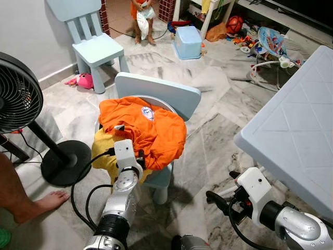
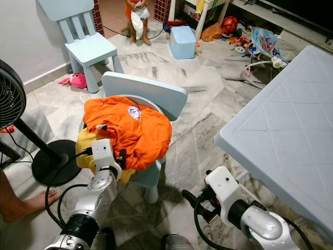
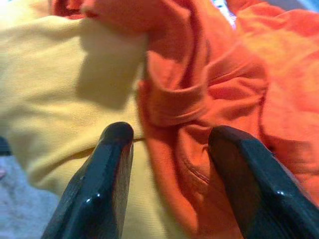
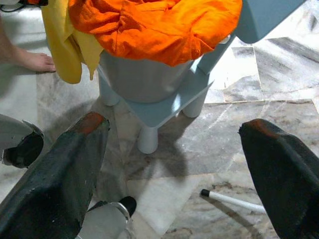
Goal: Hang hanger
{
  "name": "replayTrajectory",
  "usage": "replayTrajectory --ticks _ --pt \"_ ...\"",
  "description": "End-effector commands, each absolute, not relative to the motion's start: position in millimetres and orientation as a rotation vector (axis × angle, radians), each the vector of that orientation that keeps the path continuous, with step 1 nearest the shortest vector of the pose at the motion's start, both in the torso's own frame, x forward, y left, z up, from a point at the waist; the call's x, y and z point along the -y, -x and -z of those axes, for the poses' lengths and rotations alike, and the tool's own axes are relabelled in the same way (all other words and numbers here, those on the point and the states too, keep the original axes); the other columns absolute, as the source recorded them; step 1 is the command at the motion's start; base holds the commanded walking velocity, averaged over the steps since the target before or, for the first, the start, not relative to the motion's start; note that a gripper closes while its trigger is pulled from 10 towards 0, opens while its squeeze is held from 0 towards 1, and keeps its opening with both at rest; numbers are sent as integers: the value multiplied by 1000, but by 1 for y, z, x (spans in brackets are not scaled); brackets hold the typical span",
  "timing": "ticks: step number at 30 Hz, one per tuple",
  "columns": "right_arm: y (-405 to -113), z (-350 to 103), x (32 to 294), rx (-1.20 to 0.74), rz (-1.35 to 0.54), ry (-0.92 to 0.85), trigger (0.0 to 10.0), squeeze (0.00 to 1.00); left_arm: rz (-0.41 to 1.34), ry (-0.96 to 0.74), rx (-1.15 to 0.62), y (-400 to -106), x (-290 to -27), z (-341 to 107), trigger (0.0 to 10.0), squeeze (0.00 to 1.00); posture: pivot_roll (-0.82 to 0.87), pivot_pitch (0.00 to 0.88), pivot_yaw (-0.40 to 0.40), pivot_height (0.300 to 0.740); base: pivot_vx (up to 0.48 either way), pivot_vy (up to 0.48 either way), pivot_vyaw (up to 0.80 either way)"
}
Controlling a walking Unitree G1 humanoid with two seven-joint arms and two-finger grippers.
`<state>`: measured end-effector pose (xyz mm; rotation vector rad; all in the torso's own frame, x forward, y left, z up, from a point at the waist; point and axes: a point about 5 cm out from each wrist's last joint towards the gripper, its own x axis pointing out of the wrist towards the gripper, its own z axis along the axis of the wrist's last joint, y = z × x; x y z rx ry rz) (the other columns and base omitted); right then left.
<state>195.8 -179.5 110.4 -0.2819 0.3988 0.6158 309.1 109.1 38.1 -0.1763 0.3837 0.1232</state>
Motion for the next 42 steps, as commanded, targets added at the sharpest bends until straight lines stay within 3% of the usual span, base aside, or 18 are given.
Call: replayTrajectory --ticks 1,19,20,21,23,42 --pt "-194 -112 181 -403 -618 289 10000 0 -129 164 -398 -308 -109 -34 10000 0 -299 192 -121 740 0 0 0" --pt "-182 -115 179 -421 -664 249 10000 0 -134 140 -361 -325 -120 -41 10000 0 -314 198 -122 740 0 0 0" --pt "-182 -114 179 -422 -659 250 10000 0 -132 138 -357 -327 -121 -42 8824 0 -317 200 -121 740 0 0 0" --pt "-182 -115 179 -422 -658 250 10000 0 -131 137 -355 -328 -122 -42 8824 0 -317 200 -121 740 0 0 0" --pt "-182 -115 179 -423 -651 252 10000 0 -117 145 -344 -330 -122 -43 0 0 -318 201 -121 740 0 0 0" --pt "-185 -115 181 -420 -631 276 10000 0 -65 175 -342 -334 -116 -43 0 0 -325 197 -123 740 0 0 0"
